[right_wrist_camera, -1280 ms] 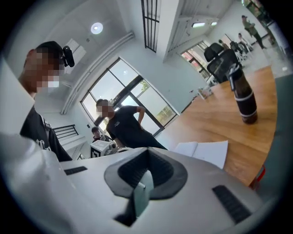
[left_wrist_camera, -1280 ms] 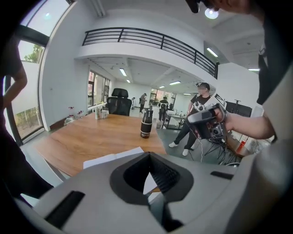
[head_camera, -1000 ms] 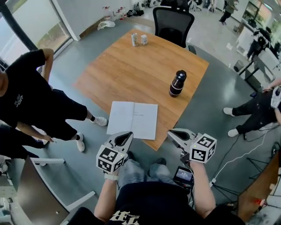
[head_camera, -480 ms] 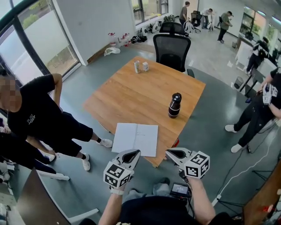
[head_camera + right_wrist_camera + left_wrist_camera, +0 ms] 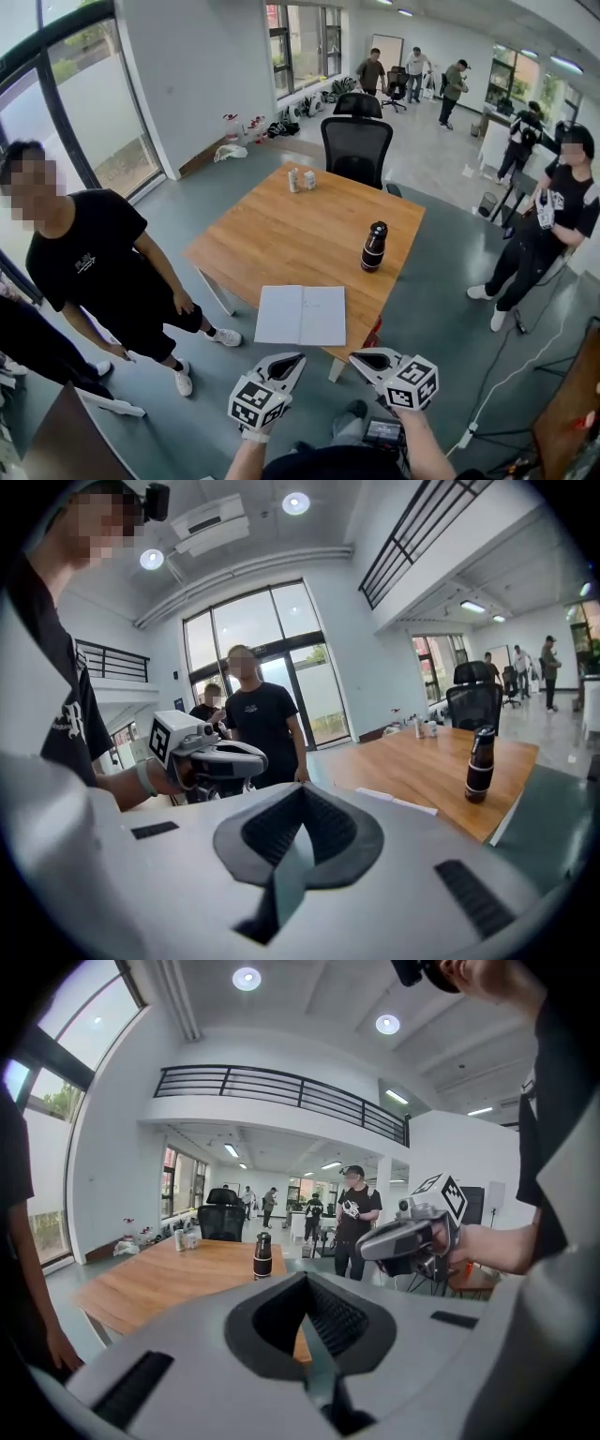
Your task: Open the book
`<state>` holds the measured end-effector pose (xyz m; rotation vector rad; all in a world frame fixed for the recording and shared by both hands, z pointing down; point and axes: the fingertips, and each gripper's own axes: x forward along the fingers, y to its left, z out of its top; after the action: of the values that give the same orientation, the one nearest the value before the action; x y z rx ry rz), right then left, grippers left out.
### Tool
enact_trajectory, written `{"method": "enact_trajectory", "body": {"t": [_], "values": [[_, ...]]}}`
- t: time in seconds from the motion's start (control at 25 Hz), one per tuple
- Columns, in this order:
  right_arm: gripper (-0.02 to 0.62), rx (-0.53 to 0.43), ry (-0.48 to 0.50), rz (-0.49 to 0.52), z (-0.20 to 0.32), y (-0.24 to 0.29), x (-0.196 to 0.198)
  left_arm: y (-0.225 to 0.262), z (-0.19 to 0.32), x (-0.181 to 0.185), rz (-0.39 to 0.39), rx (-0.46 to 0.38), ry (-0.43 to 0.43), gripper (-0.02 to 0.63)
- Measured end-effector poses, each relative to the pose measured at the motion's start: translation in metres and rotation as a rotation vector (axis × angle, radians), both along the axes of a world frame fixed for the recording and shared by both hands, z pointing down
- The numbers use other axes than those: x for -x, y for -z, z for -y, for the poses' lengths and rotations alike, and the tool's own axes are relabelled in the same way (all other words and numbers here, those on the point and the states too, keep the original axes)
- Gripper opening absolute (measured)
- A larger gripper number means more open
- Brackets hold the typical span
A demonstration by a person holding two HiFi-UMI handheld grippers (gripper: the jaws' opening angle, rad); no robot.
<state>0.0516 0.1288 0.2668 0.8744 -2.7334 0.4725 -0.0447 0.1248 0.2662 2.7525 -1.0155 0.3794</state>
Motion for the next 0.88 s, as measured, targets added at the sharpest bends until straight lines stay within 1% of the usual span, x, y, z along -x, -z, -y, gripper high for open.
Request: {"method": "enact_trajectory", "body": {"t": [0.08,0.2,0.36,0.48,0.64,0.8,0.88], "values": [[-0.012,-0.012,-0.014,-0.016,-0.027,-0.004,0.014,-0.005,-0.024,0.016,-0.012,0.001,-0.001,0.007],[-0.012,-0.005,-0.039,-0.016,-0.065,-0.012,0.026,-0.014,-0.057,0.035,-0.032,0.009,-0.003,0.006],[-0.012,-0.003,-0.065,-0.016,-0.102,-0.018,0.032,-0.026,-0.089,0.045,-0.043,0.026,-0.023,0.007],[-0.014,-0.011,-0.052,-0.019,-0.117,-0.018,0.035,-0.032,-0.104,0.044,-0.066,0.048,-0.040,0.007],[-0.012,-0.031,-0.022,-0.048,-0.128,-0.016,0.040,-0.033,-0.121,0.042,-0.105,0.064,-0.019,0.007],[-0.012,-0.043,0.034,-0.014,-0.137,-0.006,0.036,-0.039,-0.131,0.019,-0.144,0.099,-0.009,0.006],[-0.012,-0.060,0.052,-0.018,-0.143,-0.002,0.029,-0.036,-0.136,0.004,-0.151,0.097,-0.010,0.006]]}}
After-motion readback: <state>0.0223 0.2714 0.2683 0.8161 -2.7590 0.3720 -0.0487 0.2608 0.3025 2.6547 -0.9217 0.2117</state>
